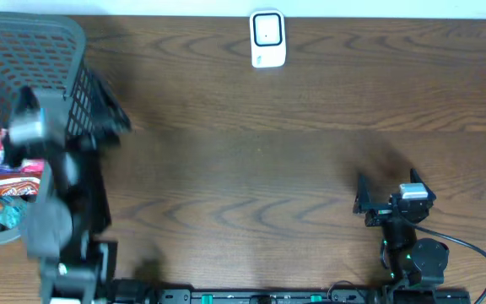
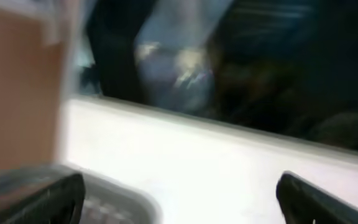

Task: Scan the item barcode
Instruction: 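Reach the left gripper into the grey basket toward the purple-red pack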

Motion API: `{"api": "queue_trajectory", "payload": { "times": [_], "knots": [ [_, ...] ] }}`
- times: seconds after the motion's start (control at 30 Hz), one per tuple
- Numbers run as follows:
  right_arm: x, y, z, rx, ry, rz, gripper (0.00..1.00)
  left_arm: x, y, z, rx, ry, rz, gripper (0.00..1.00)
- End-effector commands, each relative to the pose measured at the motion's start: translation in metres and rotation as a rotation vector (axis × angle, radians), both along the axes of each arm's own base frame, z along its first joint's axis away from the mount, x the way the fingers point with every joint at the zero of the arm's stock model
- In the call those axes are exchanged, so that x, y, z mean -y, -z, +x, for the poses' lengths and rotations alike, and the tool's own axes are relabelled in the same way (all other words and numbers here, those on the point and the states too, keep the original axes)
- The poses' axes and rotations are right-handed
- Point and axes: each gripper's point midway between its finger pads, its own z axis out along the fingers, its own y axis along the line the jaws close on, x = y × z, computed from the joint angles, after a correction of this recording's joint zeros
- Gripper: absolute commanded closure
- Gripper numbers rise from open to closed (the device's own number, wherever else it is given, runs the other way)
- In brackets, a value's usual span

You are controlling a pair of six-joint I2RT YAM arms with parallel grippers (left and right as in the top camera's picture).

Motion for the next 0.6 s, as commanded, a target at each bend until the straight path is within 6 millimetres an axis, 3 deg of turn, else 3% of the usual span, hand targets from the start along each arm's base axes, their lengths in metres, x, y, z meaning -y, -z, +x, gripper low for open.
{"api": "queue_trajectory", "payload": {
  "times": [0.0,0.17,0.27,0.33,0.43,0.57],
  "knots": [
    [0.003,0.0,0.0,0.001,0.01,-0.016,0.01,-0.059,-0.009,0.013,-0.226,-0.358,0.102,0.02],
    [0.003,0.0,0.0,0.001,0.01,-0.016,0.01,-0.128,0.005,0.025,-0.463,-0.558,0.044,0.02],
    [0.003,0.0,0.0,0.001,0.01,-0.016,0.01,-0.161,0.031,0.029,-0.577,-0.587,-0.015,0.02],
    [0.003,0.0,0.0,0.001,0.01,-0.016,0.01,-0.17,0.054,0.033,-0.653,-0.549,-0.038,0.02],
    [0.003,0.0,0.0,0.001,0.01,-0.016,0.01,-0.166,0.078,0.043,-0.724,-0.438,-0.064,0.02],
    [0.003,0.0,0.0,0.001,0.01,-0.016,0.01,-0.17,0.104,0.04,-0.815,-0.43,-0.088,0.02]
  ]
}}
